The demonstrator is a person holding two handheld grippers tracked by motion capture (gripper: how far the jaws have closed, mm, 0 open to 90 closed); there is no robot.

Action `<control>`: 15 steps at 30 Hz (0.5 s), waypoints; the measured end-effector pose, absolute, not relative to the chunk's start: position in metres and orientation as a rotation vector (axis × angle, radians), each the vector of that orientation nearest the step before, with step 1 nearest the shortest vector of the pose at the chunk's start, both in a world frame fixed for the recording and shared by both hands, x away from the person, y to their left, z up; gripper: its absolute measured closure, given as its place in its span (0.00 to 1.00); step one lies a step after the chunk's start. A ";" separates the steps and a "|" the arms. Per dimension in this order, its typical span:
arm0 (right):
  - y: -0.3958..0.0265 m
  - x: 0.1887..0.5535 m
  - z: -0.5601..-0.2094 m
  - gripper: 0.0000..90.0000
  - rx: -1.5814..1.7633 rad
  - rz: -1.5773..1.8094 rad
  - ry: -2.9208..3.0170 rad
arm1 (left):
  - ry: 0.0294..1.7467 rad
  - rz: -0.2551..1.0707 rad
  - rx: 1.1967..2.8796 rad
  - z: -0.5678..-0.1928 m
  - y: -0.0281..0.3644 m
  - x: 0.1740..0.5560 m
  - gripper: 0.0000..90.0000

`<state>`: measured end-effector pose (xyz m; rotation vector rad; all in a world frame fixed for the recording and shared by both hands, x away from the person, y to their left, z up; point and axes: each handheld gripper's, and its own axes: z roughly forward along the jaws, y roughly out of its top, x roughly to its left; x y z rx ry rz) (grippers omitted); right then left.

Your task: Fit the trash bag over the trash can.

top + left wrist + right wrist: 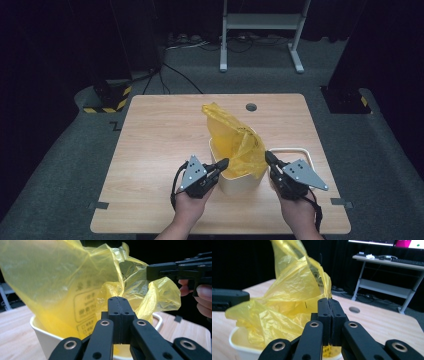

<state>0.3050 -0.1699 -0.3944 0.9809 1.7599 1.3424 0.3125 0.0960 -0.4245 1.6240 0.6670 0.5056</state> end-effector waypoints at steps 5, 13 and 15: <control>-0.175 0.302 -0.410 0.99 1.002 1.330 1.794 | 0.663 0.511 1.648 -0.427 0.094 0.310 0.98; -0.170 0.297 -0.411 0.99 0.968 1.337 1.796 | 0.661 0.537 1.598 -0.410 0.097 0.313 0.68; -0.167 0.296 -0.412 0.99 0.963 1.335 1.805 | 0.652 0.539 1.611 -0.404 0.095 0.317 0.59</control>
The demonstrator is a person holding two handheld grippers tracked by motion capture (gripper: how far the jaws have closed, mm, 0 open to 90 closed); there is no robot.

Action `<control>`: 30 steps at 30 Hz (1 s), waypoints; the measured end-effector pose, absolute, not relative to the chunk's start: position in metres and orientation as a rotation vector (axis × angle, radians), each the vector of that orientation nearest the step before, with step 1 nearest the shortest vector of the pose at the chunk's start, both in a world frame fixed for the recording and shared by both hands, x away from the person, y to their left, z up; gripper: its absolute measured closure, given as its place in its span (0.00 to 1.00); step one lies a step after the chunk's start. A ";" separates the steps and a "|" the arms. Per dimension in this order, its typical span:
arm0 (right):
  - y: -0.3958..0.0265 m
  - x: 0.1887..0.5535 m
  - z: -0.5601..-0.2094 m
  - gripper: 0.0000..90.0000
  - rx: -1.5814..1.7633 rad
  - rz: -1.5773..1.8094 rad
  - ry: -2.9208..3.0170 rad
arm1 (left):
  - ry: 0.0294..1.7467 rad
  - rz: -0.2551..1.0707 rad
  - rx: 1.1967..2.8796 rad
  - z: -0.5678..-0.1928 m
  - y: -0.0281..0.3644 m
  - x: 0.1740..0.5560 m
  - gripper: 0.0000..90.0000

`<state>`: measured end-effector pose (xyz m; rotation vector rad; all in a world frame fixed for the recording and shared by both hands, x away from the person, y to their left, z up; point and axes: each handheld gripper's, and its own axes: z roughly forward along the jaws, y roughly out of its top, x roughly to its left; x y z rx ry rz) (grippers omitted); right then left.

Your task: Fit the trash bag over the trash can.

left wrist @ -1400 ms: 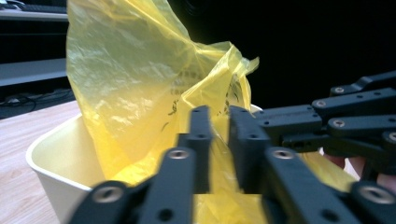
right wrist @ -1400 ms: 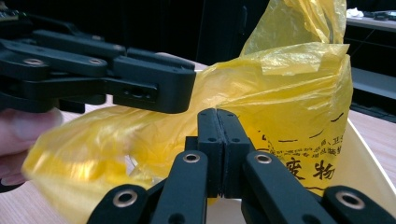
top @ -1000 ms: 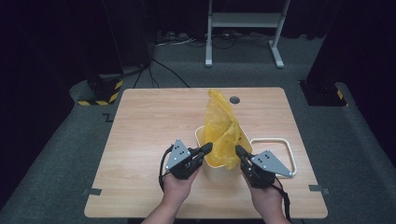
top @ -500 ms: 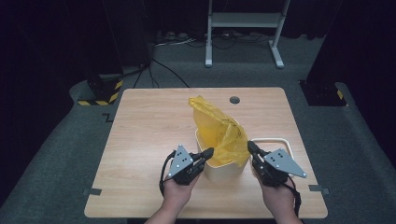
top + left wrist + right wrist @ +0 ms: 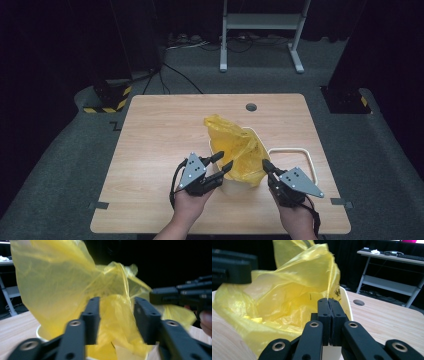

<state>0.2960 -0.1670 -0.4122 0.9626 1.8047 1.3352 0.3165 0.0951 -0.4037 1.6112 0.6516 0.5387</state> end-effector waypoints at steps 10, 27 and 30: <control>-0.158 0.296 -0.417 0.99 0.930 1.310 1.837 | 0.567 0.561 1.669 -0.369 0.074 0.333 0.50; -0.175 0.303 -0.417 0.99 1.037 1.344 1.804 | 0.769 0.448 1.654 -0.408 0.099 0.342 0.99; -0.180 0.305 -0.417 0.98 1.068 1.352 1.797 | 0.795 0.481 1.634 -0.413 0.110 0.331 0.99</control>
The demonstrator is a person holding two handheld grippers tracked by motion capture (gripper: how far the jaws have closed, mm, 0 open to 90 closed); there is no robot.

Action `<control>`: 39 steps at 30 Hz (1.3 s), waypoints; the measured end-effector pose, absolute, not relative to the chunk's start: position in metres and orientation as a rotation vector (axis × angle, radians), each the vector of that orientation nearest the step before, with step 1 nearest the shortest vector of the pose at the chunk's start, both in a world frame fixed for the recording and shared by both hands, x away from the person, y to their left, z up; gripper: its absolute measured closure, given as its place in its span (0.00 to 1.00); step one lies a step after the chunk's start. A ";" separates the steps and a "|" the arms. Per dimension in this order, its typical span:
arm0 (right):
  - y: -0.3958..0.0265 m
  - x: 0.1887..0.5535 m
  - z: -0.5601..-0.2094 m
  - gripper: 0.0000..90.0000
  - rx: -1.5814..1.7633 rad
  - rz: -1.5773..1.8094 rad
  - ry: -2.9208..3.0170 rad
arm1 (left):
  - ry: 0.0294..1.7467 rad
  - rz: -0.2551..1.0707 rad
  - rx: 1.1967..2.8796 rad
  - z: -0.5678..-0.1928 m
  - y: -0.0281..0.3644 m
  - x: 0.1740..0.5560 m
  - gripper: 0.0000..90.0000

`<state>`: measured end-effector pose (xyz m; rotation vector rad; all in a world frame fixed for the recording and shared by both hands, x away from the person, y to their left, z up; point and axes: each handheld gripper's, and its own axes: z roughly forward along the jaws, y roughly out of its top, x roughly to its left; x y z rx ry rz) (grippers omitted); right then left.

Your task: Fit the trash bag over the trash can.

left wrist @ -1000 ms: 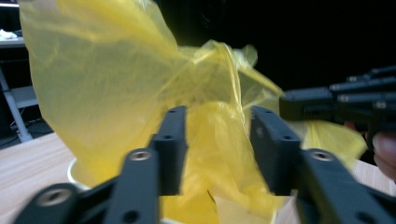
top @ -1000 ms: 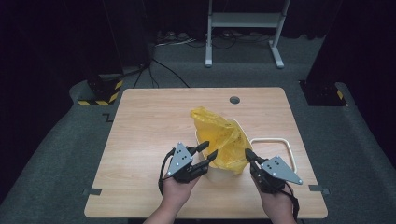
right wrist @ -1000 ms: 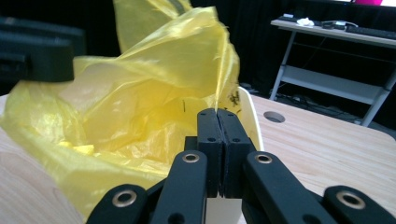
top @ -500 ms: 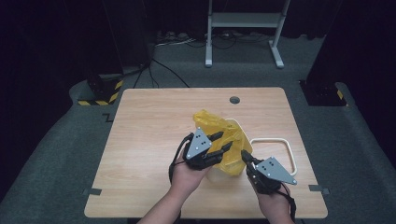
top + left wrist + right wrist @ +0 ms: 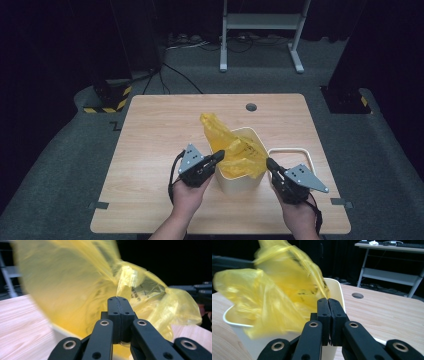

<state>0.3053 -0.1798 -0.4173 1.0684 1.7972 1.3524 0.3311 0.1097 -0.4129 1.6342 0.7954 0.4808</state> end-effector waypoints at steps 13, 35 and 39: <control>-0.179 0.301 -0.418 0.81 1.064 1.341 1.787 | 0.799 0.465 1.643 -0.436 0.116 0.306 0.99; -0.146 0.315 -0.398 0.99 1.001 1.358 1.831 | 0.785 0.500 1.643 -0.438 0.114 0.304 0.99; -0.165 0.323 -0.403 1.00 1.089 1.348 1.787 | 0.775 0.507 1.648 -0.438 0.114 0.301 0.99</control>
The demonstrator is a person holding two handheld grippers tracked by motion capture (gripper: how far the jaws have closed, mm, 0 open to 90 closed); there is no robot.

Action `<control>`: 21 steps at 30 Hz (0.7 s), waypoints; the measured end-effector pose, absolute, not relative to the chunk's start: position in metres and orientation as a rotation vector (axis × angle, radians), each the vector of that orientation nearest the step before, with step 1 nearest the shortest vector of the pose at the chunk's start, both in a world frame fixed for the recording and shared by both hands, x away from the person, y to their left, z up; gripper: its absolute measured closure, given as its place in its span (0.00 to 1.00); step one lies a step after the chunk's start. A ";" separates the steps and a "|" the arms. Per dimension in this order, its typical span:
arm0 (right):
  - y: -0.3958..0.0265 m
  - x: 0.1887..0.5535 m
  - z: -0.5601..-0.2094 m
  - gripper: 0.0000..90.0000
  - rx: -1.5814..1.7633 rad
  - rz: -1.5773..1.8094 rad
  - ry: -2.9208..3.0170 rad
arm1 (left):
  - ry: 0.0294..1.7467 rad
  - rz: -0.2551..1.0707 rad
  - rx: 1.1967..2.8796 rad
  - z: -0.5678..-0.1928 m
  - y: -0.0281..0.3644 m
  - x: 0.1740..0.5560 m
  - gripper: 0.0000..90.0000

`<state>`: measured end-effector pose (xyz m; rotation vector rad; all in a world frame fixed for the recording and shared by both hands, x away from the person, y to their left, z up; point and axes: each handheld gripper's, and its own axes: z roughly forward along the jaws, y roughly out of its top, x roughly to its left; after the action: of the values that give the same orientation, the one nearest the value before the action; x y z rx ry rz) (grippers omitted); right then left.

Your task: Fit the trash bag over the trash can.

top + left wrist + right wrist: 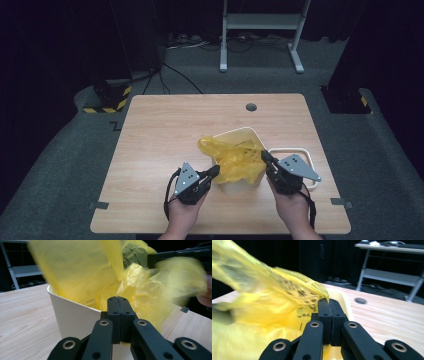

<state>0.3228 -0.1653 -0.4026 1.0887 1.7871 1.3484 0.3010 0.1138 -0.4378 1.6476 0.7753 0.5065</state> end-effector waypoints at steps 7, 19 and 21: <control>-0.191 0.324 -0.415 0.99 1.166 1.319 1.753 | 0.759 0.535 1.662 -0.438 0.107 0.296 0.99; -0.199 0.322 -0.423 0.99 1.200 1.303 1.738 | 0.820 0.607 1.649 -0.439 0.117 0.296 0.84; -0.199 0.323 -0.426 0.99 1.209 1.300 1.741 | 0.833 0.619 1.655 -0.439 0.118 0.297 0.86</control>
<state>0.3230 -0.1988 -0.4260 1.2089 1.7407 1.3004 0.2966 0.1185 -0.4392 1.6548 0.8332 0.6190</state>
